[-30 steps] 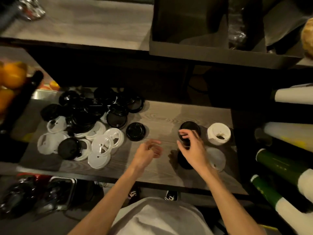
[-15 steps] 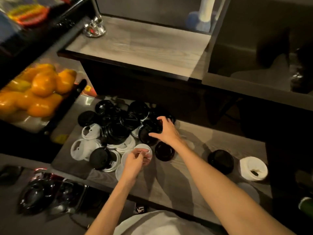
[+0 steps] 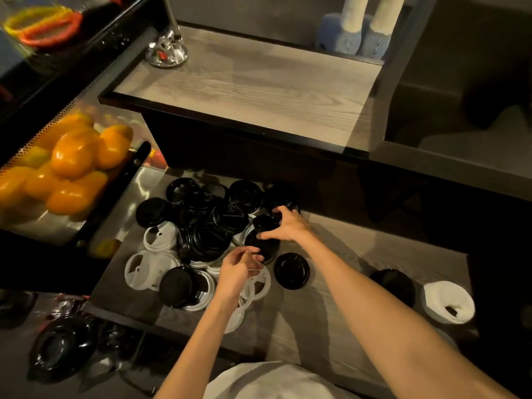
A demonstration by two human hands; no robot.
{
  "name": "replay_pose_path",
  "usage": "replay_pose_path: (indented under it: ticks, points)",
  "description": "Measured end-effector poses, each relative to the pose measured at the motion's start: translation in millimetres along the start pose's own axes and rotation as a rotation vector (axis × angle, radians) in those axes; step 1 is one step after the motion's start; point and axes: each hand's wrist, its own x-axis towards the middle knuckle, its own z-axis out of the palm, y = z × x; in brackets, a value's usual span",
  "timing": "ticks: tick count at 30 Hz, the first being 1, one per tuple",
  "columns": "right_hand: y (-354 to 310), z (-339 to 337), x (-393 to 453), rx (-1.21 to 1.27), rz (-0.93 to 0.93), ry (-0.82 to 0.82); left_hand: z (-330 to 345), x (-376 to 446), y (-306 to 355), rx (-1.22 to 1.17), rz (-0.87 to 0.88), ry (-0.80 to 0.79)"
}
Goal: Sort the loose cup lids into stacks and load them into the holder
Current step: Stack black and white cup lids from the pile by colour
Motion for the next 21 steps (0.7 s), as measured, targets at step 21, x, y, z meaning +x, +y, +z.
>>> replay_pose_path:
  ticks: [21]
  points:
    - [8.9, -25.7, -89.2, 0.039, -0.488, 0.074, 3.0, -6.9, 20.8, -0.329, -0.145, -0.217]
